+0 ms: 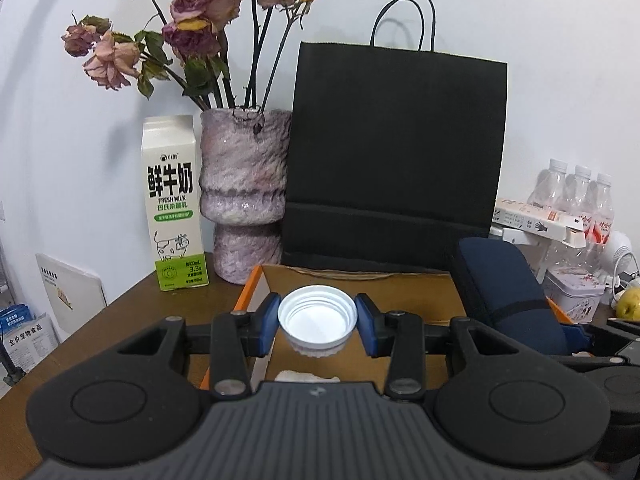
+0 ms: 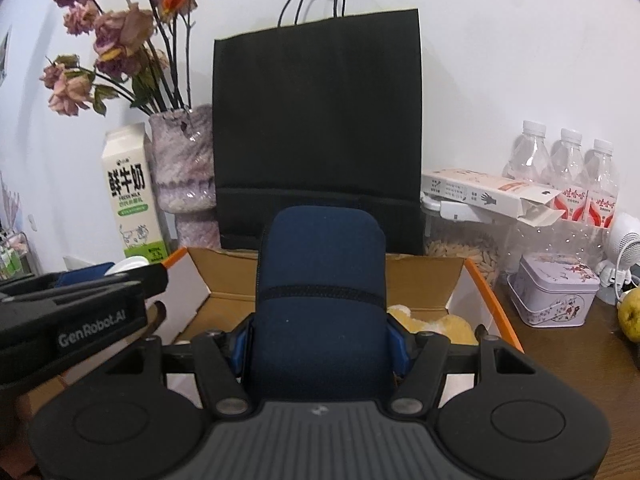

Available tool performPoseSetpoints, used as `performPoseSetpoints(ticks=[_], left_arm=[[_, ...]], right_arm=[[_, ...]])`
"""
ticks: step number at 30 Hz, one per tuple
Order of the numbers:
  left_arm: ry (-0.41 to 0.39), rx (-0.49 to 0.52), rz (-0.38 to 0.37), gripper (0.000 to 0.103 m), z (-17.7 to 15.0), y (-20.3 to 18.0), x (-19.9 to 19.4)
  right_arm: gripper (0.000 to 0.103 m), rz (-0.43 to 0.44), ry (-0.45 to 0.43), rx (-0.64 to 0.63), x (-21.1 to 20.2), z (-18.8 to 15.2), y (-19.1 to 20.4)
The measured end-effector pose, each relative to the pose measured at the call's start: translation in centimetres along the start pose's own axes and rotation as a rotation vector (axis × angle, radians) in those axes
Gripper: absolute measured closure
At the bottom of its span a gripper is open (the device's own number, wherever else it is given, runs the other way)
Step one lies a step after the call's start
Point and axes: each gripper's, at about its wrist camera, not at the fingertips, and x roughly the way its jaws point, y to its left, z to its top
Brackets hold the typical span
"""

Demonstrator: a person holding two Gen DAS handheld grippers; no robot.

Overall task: Organize objects
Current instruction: 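Open both tools to drop the lid and navy pouch into the box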

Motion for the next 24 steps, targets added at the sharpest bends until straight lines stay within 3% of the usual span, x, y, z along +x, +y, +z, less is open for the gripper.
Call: performPoseSetpoints(ticks=[1,2,3,4,5,6,24], left_arm=[[0.003,-0.005,0.002,0.061,0.0,0.1,0.0],[0.005,-0.008,0.008,0.051,0.0,0.1,0.1],[0.002,-0.008,0.008,0.034,0.0,0.2,0.0],[-0.007,-0.009,0.009,0.024,0.0,0.2,-0.1],[-0.016,-0.007,0.014,0.006,0.0,0.2,-0.2],[-0.027,-0.003,0.025,0.000,0.0,0.1,-0.4],[-0.020,-0.047,0.029,0.000,0.7,0.9,-1.3]], right_arm=[[0.037,-0.004,0.007,0.002,0.2,0.0,-0.1],[0.035,-0.008,0.013,0.005,0.3,-0.1,-0.2],[0.025,-0.013,0.012,0.009,0.4,-0.1,-0.3],[0.009,-0.022,0.011,0.014,0.4,-0.1,-0.4],[0.004,-0.033,0.008,0.016,0.3,-0.1,-0.5],[0.001,-0.041,0.004,0.014,0.3,-0.1,-0.5],[0.000,-0.038,-0.004,0.010,-0.8,0.2,-0.6]])
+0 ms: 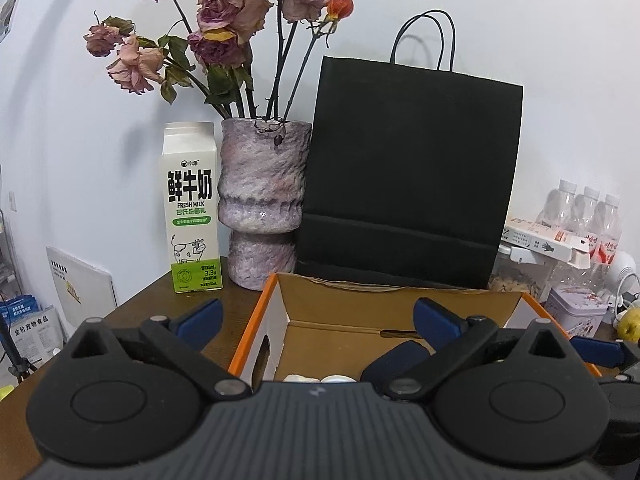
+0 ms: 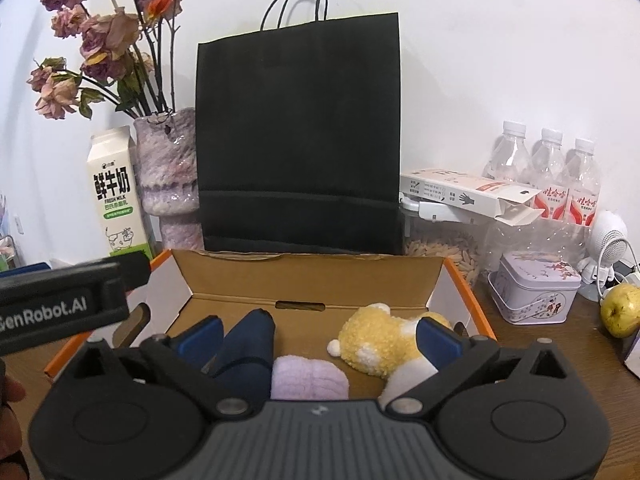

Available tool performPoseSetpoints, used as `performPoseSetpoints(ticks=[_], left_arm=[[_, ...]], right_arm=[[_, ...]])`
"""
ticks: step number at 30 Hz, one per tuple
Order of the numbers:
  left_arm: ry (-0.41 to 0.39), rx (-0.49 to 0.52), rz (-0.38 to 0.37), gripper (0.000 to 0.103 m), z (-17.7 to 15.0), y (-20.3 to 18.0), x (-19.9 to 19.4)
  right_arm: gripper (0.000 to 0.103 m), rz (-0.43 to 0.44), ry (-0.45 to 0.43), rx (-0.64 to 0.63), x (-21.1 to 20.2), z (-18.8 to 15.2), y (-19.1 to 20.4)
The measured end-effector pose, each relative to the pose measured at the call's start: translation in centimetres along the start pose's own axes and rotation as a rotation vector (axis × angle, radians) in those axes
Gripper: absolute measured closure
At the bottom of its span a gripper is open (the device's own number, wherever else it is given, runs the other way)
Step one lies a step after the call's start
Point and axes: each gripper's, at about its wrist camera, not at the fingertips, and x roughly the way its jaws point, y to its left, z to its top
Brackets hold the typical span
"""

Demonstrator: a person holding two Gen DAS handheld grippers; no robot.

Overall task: Organize objects
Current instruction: 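Open both tools to drop the lid and navy pouch into the box, then withdraw both tools from the box toward the rose and drawstring bag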

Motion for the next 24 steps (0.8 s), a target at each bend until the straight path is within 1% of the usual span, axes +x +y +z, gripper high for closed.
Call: performPoseSetpoints(ticks=[5,12,24], left_arm=[[0.013,-0.009,-0.007,0.000,0.4,0.1,-0.9],[-0.004,-0.009,-0.032,0.000,0.8,0.2,-3.3],[-0.041,0.018,-0.073,0.000,0.5,1.2,-8.7]], right_arm=[[0.000,0.016,-0.007,-0.008,-1.1,0.2,0.2],[0.000,0.021,-0.046,-0.005,-4.1,0.3,-0.5],[0.000,0.010,-0.071,-0.040,-10.1,-1.9,-0.9]])
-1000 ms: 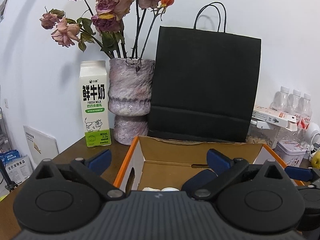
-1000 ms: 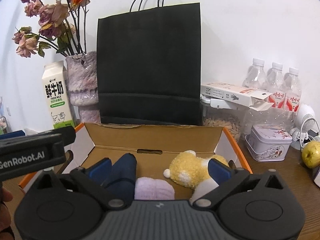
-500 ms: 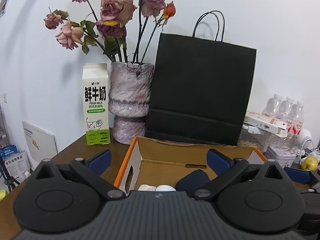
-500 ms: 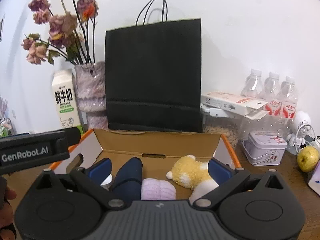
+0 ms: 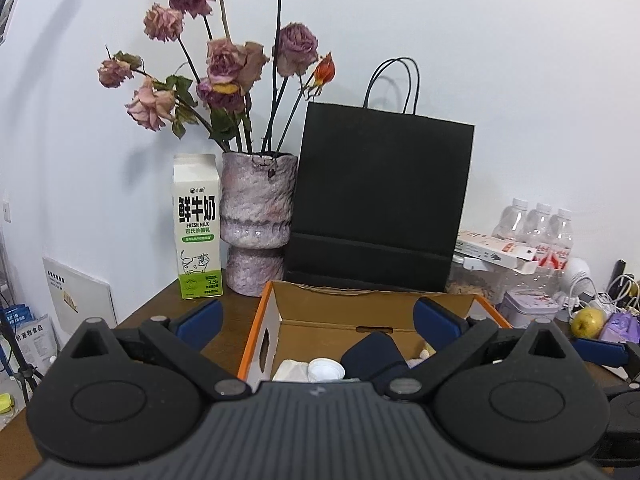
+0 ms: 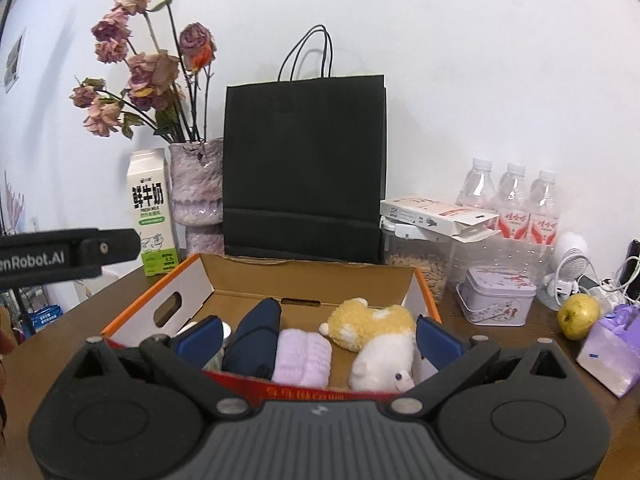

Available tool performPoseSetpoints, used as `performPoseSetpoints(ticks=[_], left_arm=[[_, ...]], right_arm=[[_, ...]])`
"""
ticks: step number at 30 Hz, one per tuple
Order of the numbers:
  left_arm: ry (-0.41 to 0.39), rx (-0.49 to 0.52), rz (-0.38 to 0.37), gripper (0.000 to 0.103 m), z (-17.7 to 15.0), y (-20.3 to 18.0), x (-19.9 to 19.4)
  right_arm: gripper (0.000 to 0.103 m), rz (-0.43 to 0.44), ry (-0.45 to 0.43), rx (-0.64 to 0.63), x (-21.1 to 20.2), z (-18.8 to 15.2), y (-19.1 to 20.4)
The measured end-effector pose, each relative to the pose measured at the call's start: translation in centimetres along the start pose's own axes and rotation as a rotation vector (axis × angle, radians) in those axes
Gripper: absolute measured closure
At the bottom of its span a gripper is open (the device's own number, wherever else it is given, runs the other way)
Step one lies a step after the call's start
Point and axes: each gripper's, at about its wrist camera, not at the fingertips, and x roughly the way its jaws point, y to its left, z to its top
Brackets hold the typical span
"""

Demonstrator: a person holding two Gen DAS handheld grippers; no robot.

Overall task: Organize objects
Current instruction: 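Withdraw both tools from the box toward the rose and drawstring bag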

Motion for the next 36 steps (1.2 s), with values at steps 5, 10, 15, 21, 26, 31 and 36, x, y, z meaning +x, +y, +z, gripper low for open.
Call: performPoseSetpoints(ticks=[5,10,15,21,26,31,36], left_arm=[[-0.001,0.011,-0.006,0.000,-0.4,0.5,-2.0],[-0.007,0.018,-0.013,0.000,-0.7,0.9,-4.0],[-0.018,0.032,-0.027,0.000,-1.0,1.3,-6.1],[0.000,0.054,-0.037,0.000,-1.9,1.8,-8.4],[0.012,0.070,-0.041,0.000,-2.8,2.4,-10.4],[0.040,0.090,-0.054,0.000,-3.9,2.9,-11.9],[0.065,0.112,-0.052,0.000,-5.1,3.2,-13.3]], right_arm=[[0.000,-0.008,-0.019,-0.008,-2.6,-0.9,0.2],[0.000,0.003,-0.030,-0.020,-4.8,-1.6,0.6],[0.000,0.016,-0.040,-0.040,-7.0,-2.3,1.1],[0.000,0.025,-0.043,-0.056,-9.7,-3.7,1.5],[0.000,0.032,-0.039,-0.073,-11.8,-5.0,2.2],[0.000,0.039,-0.033,-0.083,-13.8,-6.3,2.7],[0.000,0.042,-0.011,-0.086,-15.3,-8.1,3.0]])
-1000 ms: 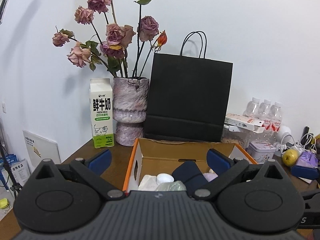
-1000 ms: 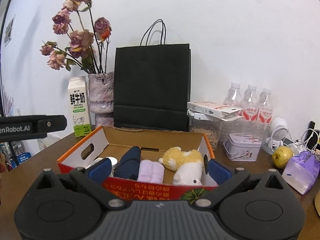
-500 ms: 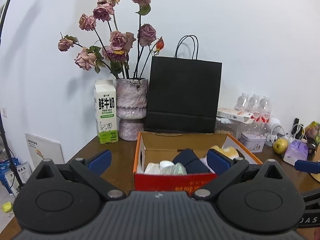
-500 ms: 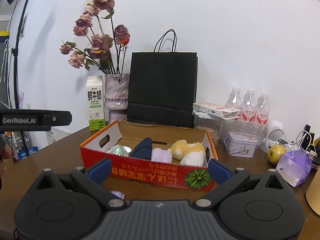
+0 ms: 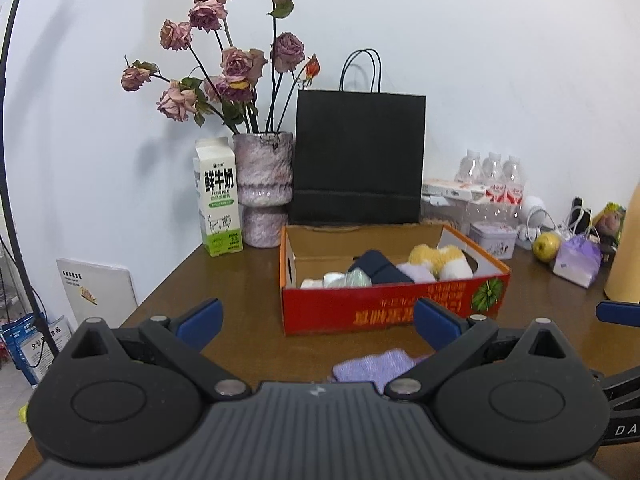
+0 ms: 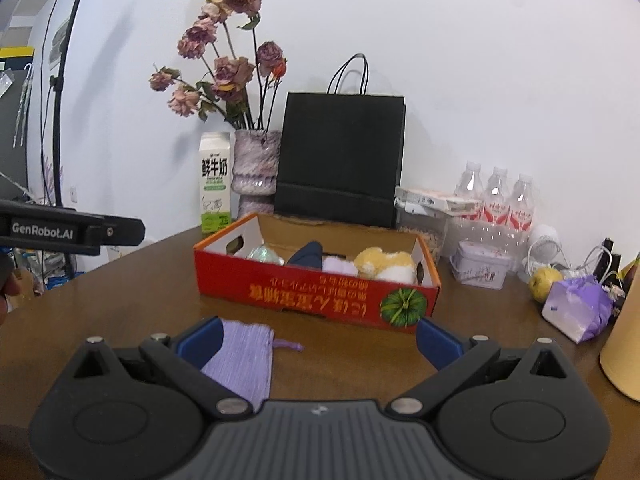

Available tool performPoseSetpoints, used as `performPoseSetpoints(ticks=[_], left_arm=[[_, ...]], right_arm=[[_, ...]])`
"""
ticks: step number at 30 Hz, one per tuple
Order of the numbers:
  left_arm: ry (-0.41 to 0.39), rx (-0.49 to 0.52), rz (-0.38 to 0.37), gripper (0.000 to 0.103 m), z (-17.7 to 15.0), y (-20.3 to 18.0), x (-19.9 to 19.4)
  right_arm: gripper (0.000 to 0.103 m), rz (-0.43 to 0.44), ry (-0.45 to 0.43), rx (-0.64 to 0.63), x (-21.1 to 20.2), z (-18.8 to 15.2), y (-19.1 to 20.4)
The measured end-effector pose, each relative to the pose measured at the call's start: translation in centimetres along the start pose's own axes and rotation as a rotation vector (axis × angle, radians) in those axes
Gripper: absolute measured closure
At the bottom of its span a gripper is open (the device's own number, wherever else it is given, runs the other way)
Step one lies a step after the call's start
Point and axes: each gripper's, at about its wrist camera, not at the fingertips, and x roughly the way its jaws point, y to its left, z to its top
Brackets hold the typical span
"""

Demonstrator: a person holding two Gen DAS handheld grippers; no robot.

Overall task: Organize objects
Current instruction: 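Withdraw both tools from the box toward the rose and drawstring bag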

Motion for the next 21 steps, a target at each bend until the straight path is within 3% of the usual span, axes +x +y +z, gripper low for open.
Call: performPoseSetpoints(ticks=[21], left_arm=[[0.130,0.010,0.011,0.000,-5.8,0.1,-2.6]], right_arm=[[0.000,0.016,0.119,0.053,-3.2,-6.9,0.5]])
